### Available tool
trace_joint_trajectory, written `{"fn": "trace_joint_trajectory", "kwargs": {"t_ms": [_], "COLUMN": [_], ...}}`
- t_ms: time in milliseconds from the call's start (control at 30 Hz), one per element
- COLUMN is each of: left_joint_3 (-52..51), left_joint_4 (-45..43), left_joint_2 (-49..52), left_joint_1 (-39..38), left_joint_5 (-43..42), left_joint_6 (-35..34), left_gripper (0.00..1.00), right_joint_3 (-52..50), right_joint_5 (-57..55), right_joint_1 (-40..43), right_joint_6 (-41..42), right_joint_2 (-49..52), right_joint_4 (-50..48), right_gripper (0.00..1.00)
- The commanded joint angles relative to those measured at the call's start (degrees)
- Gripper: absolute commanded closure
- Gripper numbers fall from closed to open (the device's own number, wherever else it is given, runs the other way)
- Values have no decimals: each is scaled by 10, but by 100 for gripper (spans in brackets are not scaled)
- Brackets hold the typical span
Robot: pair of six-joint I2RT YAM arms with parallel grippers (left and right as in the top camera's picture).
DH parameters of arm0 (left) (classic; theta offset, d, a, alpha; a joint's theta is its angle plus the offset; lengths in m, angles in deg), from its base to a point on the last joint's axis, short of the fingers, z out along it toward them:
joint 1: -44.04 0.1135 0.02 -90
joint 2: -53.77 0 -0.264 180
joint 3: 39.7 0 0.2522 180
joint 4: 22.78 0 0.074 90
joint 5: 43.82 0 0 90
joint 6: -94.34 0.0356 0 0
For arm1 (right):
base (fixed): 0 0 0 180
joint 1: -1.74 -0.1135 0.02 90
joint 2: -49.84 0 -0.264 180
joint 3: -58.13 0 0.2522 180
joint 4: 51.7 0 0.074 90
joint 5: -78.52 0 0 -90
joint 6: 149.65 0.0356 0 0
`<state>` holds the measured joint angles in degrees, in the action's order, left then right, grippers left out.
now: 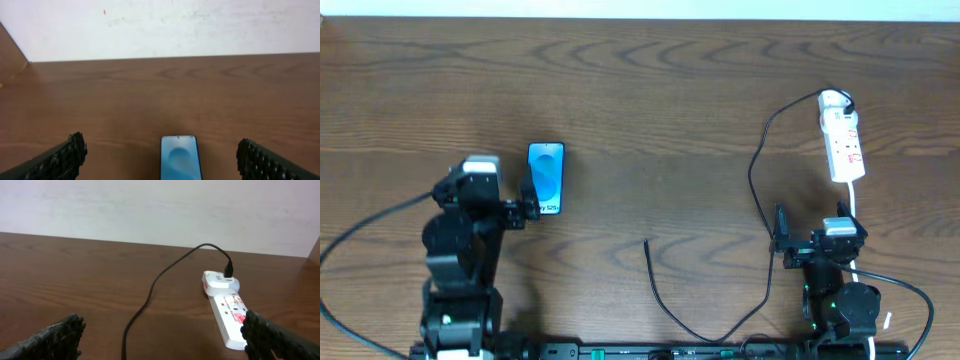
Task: Plug charger to phone and switch on socket
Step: 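Raise the left gripper and move it forward over the phone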
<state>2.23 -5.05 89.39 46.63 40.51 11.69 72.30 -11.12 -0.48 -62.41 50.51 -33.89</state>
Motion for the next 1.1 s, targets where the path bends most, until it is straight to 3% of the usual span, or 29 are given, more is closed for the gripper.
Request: {"fn": "trace_joint_trajectory", "kwargs": {"t_ms": [0,267,567,1067], "left_joint_3": [62,147,251,376], "left_joint_4": [3,50,171,323], "left_joint_2": [49,144,247,336], "left_joint_1": [3,3,3,3], "left_joint_5": [-3,-3,-11,-14], "left_joint_6": [5,5,5,5], "left_gripper": [2,2,2,2], "right_joint_3": [-1,-1,-1,-1], "right_joint_5": [-4,-4,-4,-4], "right_joint_1": [-5,-5,-5,-5], "right_joint_6": [-7,-7,-7,-7], "right_joint_2": [-3,-3,-3,-3], "right_joint_4": [3,3,3,3], "right_gripper": [1,1,1,1]}}
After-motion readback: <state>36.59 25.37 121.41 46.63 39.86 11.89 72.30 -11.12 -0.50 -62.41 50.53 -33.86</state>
